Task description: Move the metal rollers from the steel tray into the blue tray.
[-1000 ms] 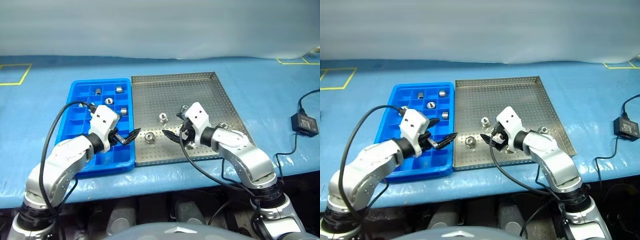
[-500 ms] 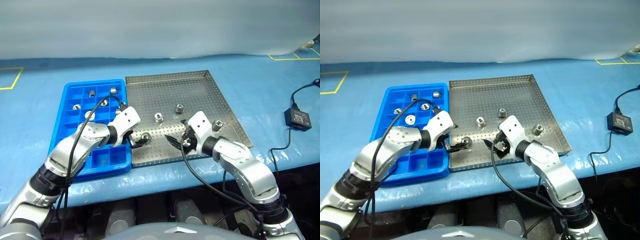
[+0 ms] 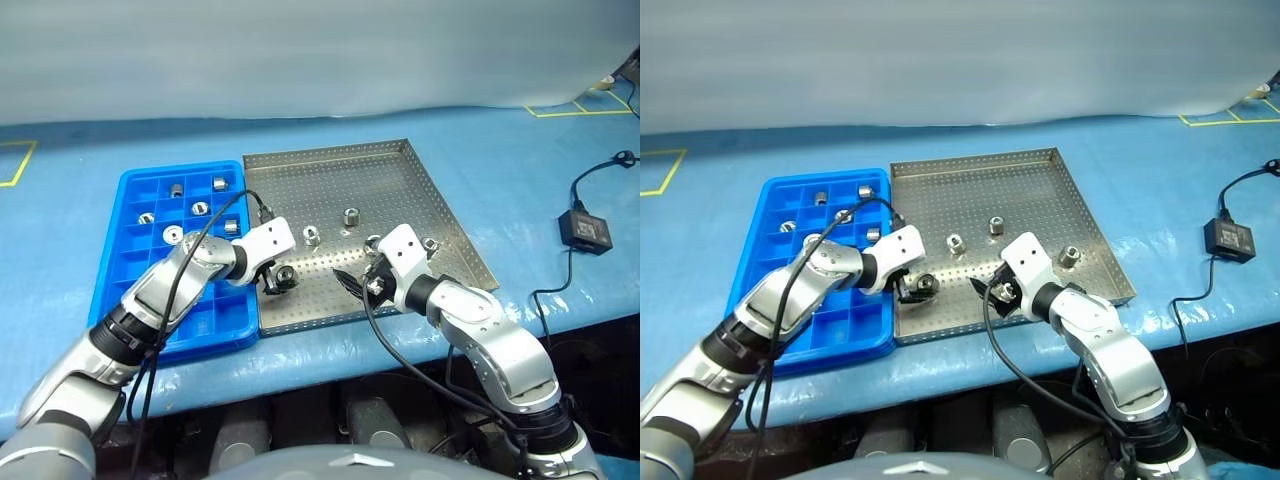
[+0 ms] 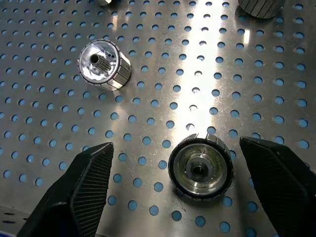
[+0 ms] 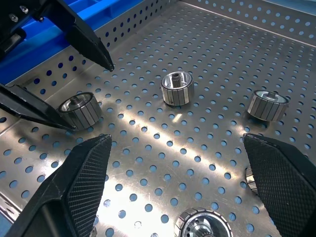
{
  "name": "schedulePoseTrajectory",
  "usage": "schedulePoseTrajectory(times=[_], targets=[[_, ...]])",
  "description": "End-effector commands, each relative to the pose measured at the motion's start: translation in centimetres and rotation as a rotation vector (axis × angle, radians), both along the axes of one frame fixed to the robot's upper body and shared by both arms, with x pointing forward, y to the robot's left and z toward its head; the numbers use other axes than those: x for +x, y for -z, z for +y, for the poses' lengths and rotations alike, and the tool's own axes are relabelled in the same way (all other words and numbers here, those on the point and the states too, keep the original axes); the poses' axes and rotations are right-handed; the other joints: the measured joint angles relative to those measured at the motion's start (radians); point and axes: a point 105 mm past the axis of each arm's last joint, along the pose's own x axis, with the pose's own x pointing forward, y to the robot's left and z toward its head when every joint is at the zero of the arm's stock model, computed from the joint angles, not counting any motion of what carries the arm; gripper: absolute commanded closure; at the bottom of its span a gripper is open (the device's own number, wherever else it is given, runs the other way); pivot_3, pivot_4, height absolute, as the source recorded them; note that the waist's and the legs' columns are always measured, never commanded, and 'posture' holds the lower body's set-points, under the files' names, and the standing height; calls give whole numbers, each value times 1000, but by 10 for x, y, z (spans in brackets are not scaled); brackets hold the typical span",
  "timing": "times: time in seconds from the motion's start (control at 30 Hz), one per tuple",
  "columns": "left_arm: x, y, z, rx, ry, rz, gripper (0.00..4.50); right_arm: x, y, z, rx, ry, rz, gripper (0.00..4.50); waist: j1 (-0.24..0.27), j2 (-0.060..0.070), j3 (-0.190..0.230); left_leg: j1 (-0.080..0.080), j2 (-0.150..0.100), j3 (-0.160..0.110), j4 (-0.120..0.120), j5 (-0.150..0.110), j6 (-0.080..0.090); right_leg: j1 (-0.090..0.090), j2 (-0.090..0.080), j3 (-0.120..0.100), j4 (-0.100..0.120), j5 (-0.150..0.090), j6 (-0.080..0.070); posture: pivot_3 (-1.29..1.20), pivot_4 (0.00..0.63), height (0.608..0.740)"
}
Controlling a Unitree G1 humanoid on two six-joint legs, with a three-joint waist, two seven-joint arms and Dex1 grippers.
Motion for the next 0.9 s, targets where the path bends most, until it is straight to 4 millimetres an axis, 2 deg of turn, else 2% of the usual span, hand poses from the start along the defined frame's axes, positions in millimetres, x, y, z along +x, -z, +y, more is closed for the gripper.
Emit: schedulePoseTrajectory(times=[0.03,0.17,0.27,0.37,0.47,0.6,0.9], targets=[[-5,17,3,38,-7,64,1271,1,-16,1,11,-3,-68,0,-1,0,0,0,0,0,0,0,0,0,0,0,0,0,0,-170,150,740],[-10,22,3,47,13,88,1271,2,-16,1,12,-4,-68,0,-2,1,-1,0,0,0,0,0,0,0,0,0,0,0,0,-169,150,740],[-11,22,3,33,15,97,1849,3,-17,2,14,-2,-70,0,-3,2,-2,0,0,0,0,0,0,0,0,0,0,0,0,-166,150,740],[-11,21,3,20,9,95,2808,4,-18,3,15,-5,-71,0,-3,2,-2,0,0,1,0,0,0,0,0,1,0,0,0,-162,150,740],[-12,19,2,3,9,92,2808,5,-18,5,17,-11,-69,0,-2,2,-2,0,0,0,0,0,0,0,0,1,0,0,0,-162,150,740],[-14,17,2,-9,22,90,3588,5,-18,7,17,-23,-69,0,-2,2,-2,0,0,1,-1,0,0,-1,0,1,0,0,0,-150,150,740],[-11,10,9,-37,-15,69,3664,7,-18,11,18,-43,-67,0,-4,2,-2,0,1,1,-1,0,0,-1,1,1,1,0,0,-138,150,740]])
